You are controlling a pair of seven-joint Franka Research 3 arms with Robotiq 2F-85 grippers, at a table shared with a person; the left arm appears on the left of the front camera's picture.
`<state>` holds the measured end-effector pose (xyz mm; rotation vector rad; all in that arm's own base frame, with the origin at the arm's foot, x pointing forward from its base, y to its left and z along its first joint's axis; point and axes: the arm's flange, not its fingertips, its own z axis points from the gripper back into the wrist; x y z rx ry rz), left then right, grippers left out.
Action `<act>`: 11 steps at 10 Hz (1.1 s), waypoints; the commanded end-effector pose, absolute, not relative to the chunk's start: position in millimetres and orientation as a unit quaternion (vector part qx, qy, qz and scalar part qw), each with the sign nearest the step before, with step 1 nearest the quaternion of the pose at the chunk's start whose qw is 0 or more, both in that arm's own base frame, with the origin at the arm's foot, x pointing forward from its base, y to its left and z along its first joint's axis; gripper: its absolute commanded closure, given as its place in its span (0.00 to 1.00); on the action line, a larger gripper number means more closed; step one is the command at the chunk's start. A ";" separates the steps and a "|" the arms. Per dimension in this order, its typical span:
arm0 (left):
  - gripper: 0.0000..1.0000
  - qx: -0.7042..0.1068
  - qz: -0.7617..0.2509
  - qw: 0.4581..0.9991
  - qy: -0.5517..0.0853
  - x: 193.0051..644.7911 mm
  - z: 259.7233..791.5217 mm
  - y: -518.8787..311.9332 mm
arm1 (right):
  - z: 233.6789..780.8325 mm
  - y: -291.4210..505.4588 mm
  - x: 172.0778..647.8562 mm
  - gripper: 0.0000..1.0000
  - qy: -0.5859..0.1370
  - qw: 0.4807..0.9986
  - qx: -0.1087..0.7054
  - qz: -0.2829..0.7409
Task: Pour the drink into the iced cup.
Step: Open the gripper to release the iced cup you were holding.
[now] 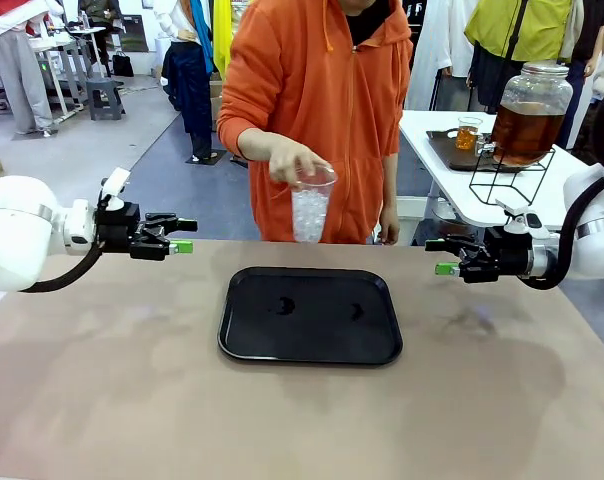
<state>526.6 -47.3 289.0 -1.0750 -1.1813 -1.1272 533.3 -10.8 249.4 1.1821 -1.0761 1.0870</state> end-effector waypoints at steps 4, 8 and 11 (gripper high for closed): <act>0.00 -0.453 -0.477 0.563 -0.500 526.1 293.2 -48.8 | 252.4 -9.2 533.8 0.00 -0.459 0.567 0.504 0.463; 0.00 -0.453 -0.477 0.563 -0.500 526.1 293.2 -48.8 | 252.4 -9.2 533.8 0.00 -0.459 0.567 0.504 0.463; 0.00 -0.453 -0.477 0.563 -0.500 526.1 293.2 -48.8 | 252.4 -9.2 533.8 0.00 -0.459 0.567 0.504 0.463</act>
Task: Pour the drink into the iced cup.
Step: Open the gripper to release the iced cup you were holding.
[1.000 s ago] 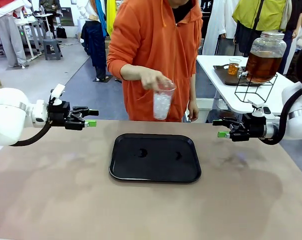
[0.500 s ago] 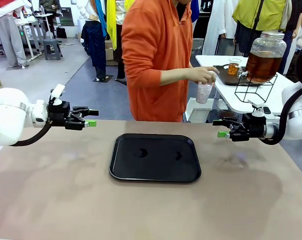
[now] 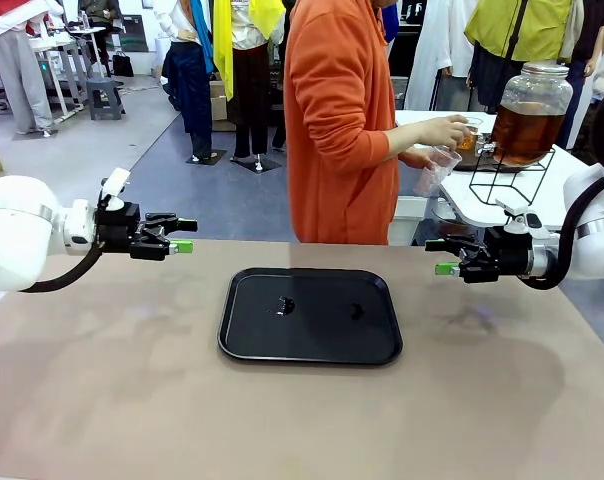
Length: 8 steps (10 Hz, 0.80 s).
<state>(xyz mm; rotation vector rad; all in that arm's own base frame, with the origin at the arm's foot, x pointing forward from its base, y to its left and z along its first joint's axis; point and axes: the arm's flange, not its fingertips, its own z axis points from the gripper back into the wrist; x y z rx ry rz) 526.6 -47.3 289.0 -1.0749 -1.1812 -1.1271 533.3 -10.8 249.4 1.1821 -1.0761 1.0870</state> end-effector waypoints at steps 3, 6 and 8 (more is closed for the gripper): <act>0.00 -0.453 -0.477 0.563 -0.500 526.1 293.2 -48.8 | 252.4 -9.2 533.8 0.00 -0.459 0.567 0.504 0.463; 0.00 -0.453 -0.477 0.563 -0.500 526.1 293.2 -48.8 | 252.4 -9.2 533.8 0.00 -0.459 0.567 0.504 0.463; 0.00 -0.453 -0.477 0.563 -0.500 526.1 293.2 -48.8 | 252.4 -9.2 533.8 0.00 -0.459 0.567 0.504 0.463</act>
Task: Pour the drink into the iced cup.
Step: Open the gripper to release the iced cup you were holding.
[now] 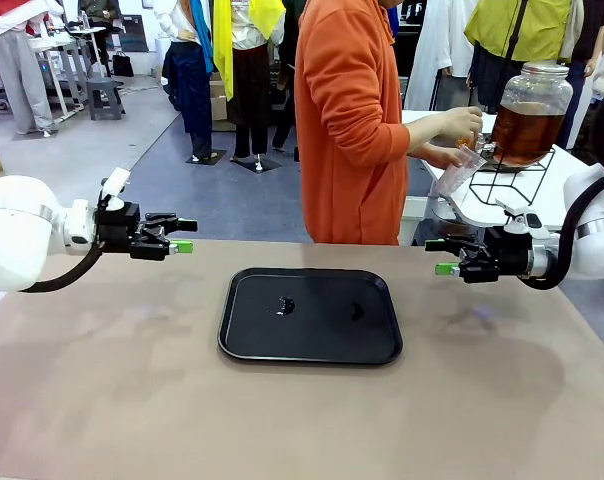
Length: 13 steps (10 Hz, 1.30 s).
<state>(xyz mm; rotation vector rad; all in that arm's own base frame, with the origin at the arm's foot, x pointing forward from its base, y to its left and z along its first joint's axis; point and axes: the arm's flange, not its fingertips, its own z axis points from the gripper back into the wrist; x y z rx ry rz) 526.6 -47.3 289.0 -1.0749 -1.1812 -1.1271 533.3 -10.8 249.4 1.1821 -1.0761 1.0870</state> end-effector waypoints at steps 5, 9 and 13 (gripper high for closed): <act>0.00 -0.453 -0.477 0.563 -0.500 526.1 293.2 -48.8 | 252.4 -9.2 533.8 0.00 -0.459 0.567 0.504 0.463; 0.00 -0.453 -0.477 0.563 -0.500 526.1 293.2 -48.8 | 252.4 -9.2 533.8 0.00 -0.459 0.567 0.504 0.463; 0.00 -0.453 -0.477 0.563 -0.500 526.1 293.2 -48.8 | 252.4 -9.2 533.8 0.00 -0.459 0.567 0.504 0.463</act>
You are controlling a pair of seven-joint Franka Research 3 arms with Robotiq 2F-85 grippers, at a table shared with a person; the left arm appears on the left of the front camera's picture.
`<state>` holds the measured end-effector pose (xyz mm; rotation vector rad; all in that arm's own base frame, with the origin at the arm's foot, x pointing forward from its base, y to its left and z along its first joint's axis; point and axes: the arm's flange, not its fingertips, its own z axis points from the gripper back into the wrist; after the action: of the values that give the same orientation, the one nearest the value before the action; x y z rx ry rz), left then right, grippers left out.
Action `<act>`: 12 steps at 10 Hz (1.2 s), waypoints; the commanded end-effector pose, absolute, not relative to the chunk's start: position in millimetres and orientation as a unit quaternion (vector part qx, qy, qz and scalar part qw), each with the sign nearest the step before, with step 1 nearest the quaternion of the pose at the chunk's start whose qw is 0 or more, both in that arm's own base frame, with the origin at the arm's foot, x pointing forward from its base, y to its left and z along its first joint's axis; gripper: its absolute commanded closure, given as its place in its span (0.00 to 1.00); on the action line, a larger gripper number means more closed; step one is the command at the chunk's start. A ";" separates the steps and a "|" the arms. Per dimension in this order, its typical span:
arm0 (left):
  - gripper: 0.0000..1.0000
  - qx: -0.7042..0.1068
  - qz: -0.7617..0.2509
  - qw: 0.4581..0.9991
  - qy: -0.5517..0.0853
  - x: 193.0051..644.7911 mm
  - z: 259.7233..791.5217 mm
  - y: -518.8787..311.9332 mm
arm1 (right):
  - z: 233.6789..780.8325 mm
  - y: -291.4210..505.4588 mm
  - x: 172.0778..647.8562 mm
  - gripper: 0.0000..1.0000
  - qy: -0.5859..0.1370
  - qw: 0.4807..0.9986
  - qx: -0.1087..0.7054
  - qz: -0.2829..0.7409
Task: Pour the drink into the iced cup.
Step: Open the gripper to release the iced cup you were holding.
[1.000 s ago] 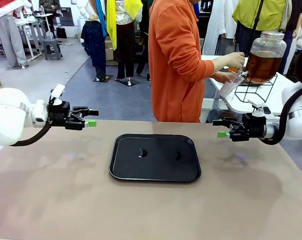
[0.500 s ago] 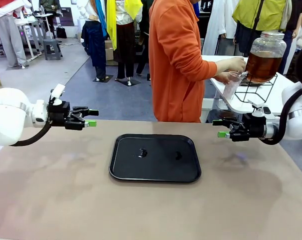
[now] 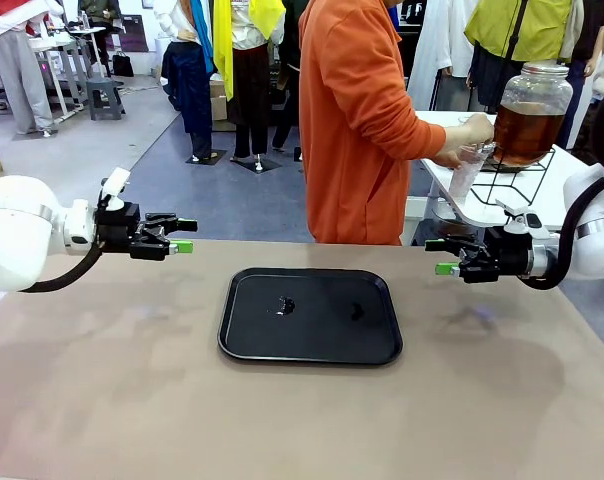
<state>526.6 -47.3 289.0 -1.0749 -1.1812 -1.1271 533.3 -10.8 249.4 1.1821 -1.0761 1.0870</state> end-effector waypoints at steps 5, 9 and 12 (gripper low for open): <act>0.00 -0.453 -0.477 0.563 -0.500 526.1 293.2 -48.8 | 252.4 -9.2 533.8 0.00 -0.459 0.567 0.504 0.463; 0.00 -0.453 -0.477 0.563 -0.500 526.1 293.2 -48.8 | 252.4 -9.2 533.8 0.00 -0.459 0.567 0.504 0.463; 0.00 -0.453 -0.477 0.563 -0.500 526.1 293.2 -48.8 | 252.4 -9.2 533.8 0.00 -0.459 0.567 0.504 0.463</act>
<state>526.6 -47.3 289.0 -1.0749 -1.1812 -1.1271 533.3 -10.8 249.4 1.1821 -1.0761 1.0870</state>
